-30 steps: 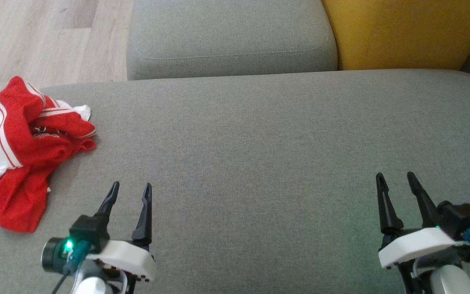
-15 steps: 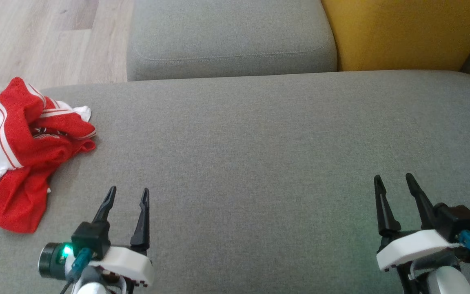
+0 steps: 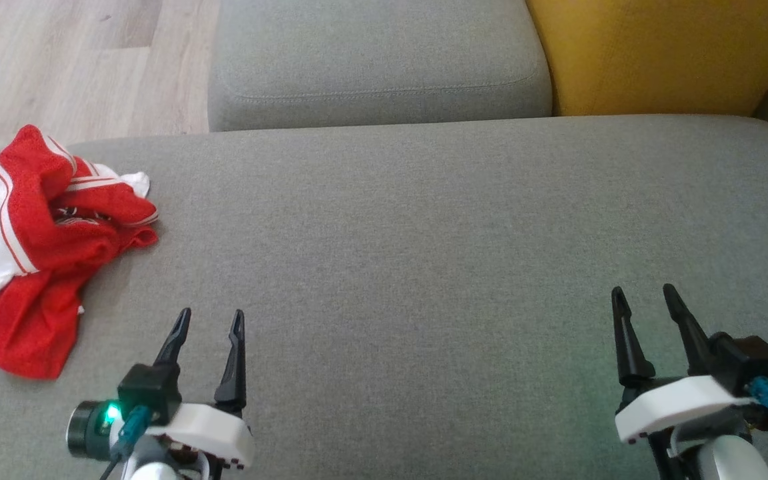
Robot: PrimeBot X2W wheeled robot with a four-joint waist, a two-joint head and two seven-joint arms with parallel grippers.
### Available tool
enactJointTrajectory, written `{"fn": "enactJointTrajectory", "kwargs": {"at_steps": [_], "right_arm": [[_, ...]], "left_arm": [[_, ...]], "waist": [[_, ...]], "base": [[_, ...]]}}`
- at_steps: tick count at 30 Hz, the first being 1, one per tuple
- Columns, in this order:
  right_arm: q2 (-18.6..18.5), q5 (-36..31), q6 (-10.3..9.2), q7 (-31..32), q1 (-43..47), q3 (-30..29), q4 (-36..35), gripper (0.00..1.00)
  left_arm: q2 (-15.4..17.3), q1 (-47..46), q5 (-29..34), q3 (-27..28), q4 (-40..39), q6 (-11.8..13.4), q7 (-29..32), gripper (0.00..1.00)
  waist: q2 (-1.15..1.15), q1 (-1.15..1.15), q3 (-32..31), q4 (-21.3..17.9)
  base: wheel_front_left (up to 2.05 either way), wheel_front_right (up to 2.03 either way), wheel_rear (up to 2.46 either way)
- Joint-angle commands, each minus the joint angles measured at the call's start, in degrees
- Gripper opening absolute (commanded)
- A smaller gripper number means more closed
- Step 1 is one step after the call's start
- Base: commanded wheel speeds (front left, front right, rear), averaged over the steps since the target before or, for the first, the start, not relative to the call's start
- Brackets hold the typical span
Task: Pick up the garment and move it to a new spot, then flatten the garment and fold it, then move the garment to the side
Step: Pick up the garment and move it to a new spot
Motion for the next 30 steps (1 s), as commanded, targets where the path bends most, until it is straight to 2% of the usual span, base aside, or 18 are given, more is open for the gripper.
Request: {"fn": "enactJointTrajectory", "kwargs": {"at_steps": [1, 5, 9, 23, 30], "right_arm": [[-0.19, 0.17, -0.05, -0.85, -1.37, 1.15, -1.53, 1.00], [-0.24, -0.33, -0.05, -0.98, -1.21, 0.90, -1.54, 1.00], [-0.17, -1.04, -0.05, -1.03, -0.78, 0.60, -2.27, 1.00], [0.51, -2.14, -0.05, -0.69, -0.04, 1.94, -4.52, 1.00], [0.63, -2.26, -0.05, -0.64, -0.12, 2.33, -4.71, 1.00]], "left_arm": [[0.17, -2.08, 0.32, 2.36, -1.80, -0.32, -0.70, 1.00], [0.00, -2.27, 0.49, 2.57, -1.73, -0.43, -0.70, 1.00], [-0.17, -3.08, 0.48, 2.92, -1.61, -0.56, -0.70, 1.00], [-0.41, -4.52, -0.48, 5.28, -2.24, -1.44, -0.70, 1.00], [-0.70, -4.02, -0.62, 6.74, -3.05, -1.75, -0.70, 1.00]], "waist": [[0.00, 0.00, 0.04, 0.07], [0.00, 0.00, 0.16, 0.76], [0.00, 0.00, 0.33, 3.06], [0.00, 0.00, 1.35, 17.23], [0.00, 0.00, 1.71, 21.47]], "base": [[0.00, 0.00, 0.00], [0.00, 0.00, 0.00], [0.00, 0.00, 0.00], [0.00, 0.00, 0.00], [0.00, 0.00, 0.00]]}}
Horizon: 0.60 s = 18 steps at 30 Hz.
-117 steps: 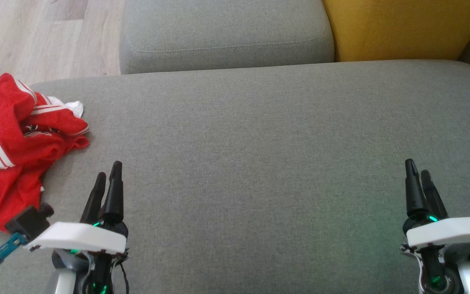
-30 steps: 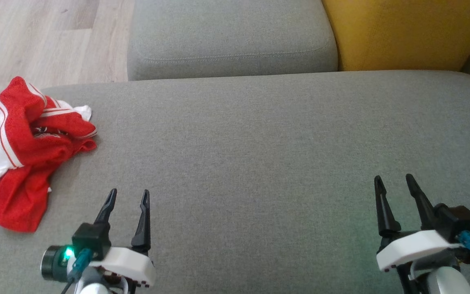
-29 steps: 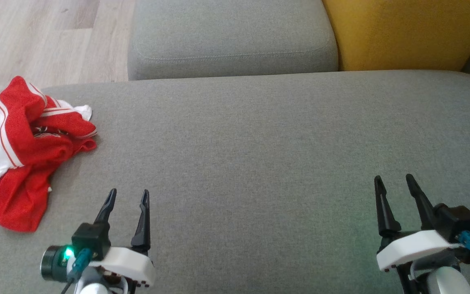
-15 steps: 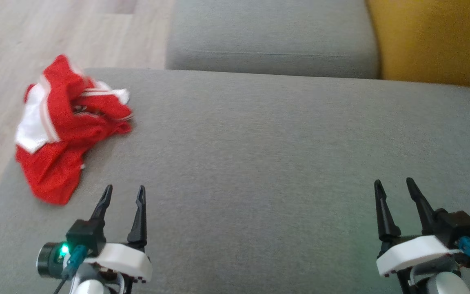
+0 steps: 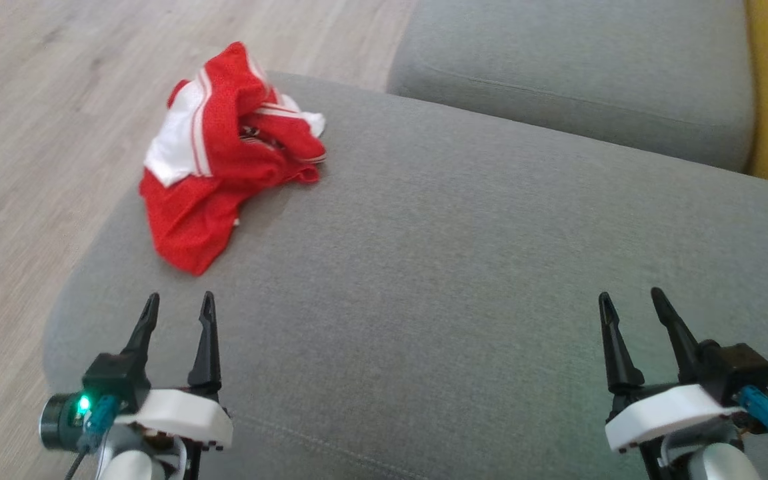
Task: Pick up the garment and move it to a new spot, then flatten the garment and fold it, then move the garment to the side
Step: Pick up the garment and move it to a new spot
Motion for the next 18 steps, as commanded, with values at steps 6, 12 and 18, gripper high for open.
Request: {"fn": "enactJointTrajectory", "kwargs": {"at_steps": [6, 12, 18], "right_arm": [[-0.28, 0.14, -0.05, -0.28, -1.85, 1.36, -2.08, 1.00], [-0.28, 0.33, -0.05, -0.13, -2.01, 1.66, -2.14, 1.00], [-0.28, -0.60, -0.05, 1.48, -2.44, 1.46, -3.88, 1.00]], "left_arm": [[-0.19, -2.83, 0.00, 2.48, -2.48, -0.50, -0.70, 1.00], [-0.25, -3.13, 0.27, 3.41, -2.60, -0.73, -0.70, 1.00], [-0.46, -5.11, -0.17, 5.05, -3.04, -0.78, -0.70, 1.00]], "waist": [[0.00, 0.00, 0.34, 1.81], [0.00, 0.00, 0.83, 1.69], [0.00, 0.00, 4.54, 0.19]], "base": [[0.00, 0.00, 0.00], [0.00, 0.00, 0.00], [0.00, 0.00, 0.00]]}}
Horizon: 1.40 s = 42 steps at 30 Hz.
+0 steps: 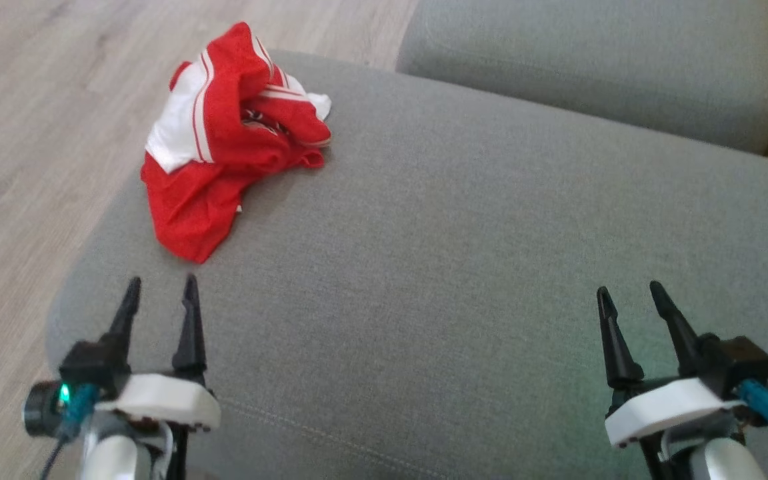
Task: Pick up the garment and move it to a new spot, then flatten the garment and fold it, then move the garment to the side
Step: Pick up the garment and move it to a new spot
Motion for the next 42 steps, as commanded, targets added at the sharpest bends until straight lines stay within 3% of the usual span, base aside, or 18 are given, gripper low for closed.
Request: {"fn": "enactJointTrajectory", "kwargs": {"at_steps": [1, 7, 13, 20, 27, 28, 29, 30, 32, 42], "right_arm": [[-0.34, -0.83, -0.04, 0.41, -2.89, 1.08, -2.94, 1.00], [-2.55, -2.44, -0.04, 3.80, -7.30, 0.69, -8.32, 1.00], [-4.80, -2.94, -0.04, 6.04, -11.71, 0.22, -12.52, 1.00], [-5.56, -2.98, -0.04, 6.77, -15.08, -0.29, -14.35, 1.00], [-5.45, -2.88, -0.04, 6.26, -16.74, 0.02, -13.86, 1.00], [-5.36, -2.85, -0.04, 6.09, -16.80, -0.12, -13.79, 1.00], [-5.27, -2.79, -0.04, 5.93, -16.84, -0.24, -13.67, 1.00], [-5.27, -2.79, -0.04, 5.93, -16.84, -0.24, -13.67, 1.00], [-5.07, -2.76, -0.04, 5.55, -16.82, -0.46, -13.39, 1.00], [-3.31, -1.88, -0.04, 3.23, -14.13, -1.74, -10.64, 1.00]], "left_arm": [[0.07, -4.72, -0.18, 2.68, -2.36, -0.09, -0.69, 1.00], [-0.24, -13.27, -1.16, 5.68, -1.57, 0.08, -0.69, 1.00], [0.33, -25.04, -1.60, 8.45, 4.92, -0.95, -0.69, 1.00], [3.37, -38.57, -1.70, 10.83, 22.04, -2.54, -0.69, 1.00], [7.14, -47.71, -2.25, 13.27, 39.35, -0.76, -0.69, 1.00], [7.61, -48.44, -2.48, 13.78, 40.18, -0.54, -0.69, 0.60], [8.07, -48.91, -2.51, 14.14, 40.53, -0.33, -0.69, 0.36], [8.07, -48.91, -2.51, 14.14, 40.53, -0.33, -0.69, 0.36], [8.57, -49.07, -2.36, 14.54, 39.71, -0.44, -0.69, 0.00], [7.78, -40.63, -0.15, 17.65, 19.04, -1.62, -0.69, 0.00]], "waist": [[0.00, 0.00, 3.17, -1.19], [0.00, 0.00, 13.53, -3.78], [0.00, 0.00, 22.00, -5.76], [0.00, 0.00, 27.82, -7.44], [0.00, 0.00, 29.53, -9.13], [0.00, 0.00, 29.53, -9.28], [0.00, 0.00, 29.45, -9.42], [0.00, 0.00, 29.45, -9.42], [0.00, 0.00, 29.03, -9.54], [0.00, 0.00, 20.29, -9.10]], "base": [[0.00, 0.00, 0.00], [0.00, 0.00, 0.00], [0.00, 0.00, 0.00], [0.00, 0.00, 0.00], [0.00, 0.00, 0.00], [0.00, 0.00, 0.00], [0.00, 0.00, 0.00], [0.00, 0.00, 0.00], [0.00, 0.00, 0.00], [0.00, 0.00, 0.00]]}}
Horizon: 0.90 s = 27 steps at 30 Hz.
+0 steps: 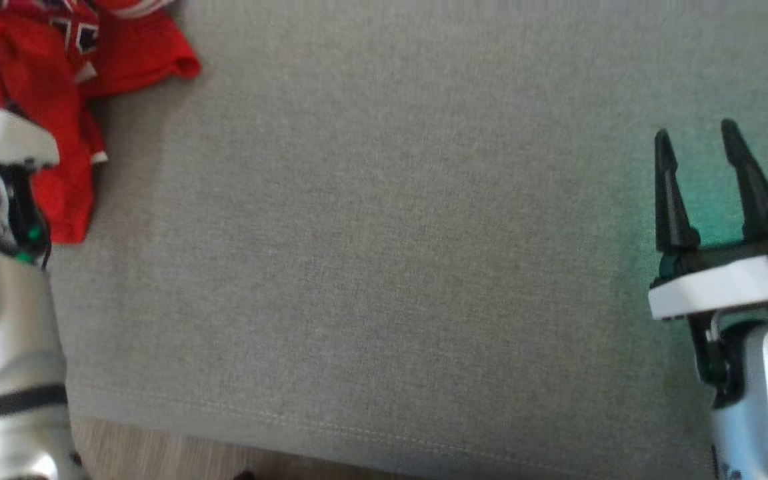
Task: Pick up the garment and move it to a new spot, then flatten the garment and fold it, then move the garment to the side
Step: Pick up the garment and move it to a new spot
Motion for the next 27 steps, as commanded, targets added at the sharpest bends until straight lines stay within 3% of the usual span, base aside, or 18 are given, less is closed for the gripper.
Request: {"fn": "enactJointTrajectory", "kwargs": {"at_steps": [1, 15, 22, 27], "right_arm": [[0.61, 0.46, -0.05, -0.94, 1.64, 0.84, -1.43, 1.00], [3.13, 3.14, -0.05, -1.94, 12.20, -1.48, -0.45, 1.00], [3.36, 5.13, -0.05, -1.10, 15.93, -1.68, -2.08, 1.00], [3.37, 6.35, -0.05, -0.32, 15.96, -0.76, -3.66, 1.00]], "left_arm": [[2.66, 1.72, 0.70, 1.87, -4.57, -0.49, -0.30, 0.00], [-2.28, 24.38, 2.79, -1.19, -28.56, -2.60, 1.66, 0.00], [-4.55, 33.52, 3.02, -7.14, -39.87, -3.29, 6.37, 0.00], [-5.74, 35.20, 1.48, -13.65, -42.07, -3.41, 8.11, 0.00]], "waist": [[0.00, 0.00, -4.29, 0.13], [0.00, 0.00, -21.49, -3.28], [0.00, 0.00, -23.89, -7.52], [0.00, 0.00, -22.88, -12.41]], "base": [[0.00, 0.00, 0.00], [0.00, 0.00, 0.00], [0.00, 0.00, 0.00], [0.00, 0.00, 0.00]]}}
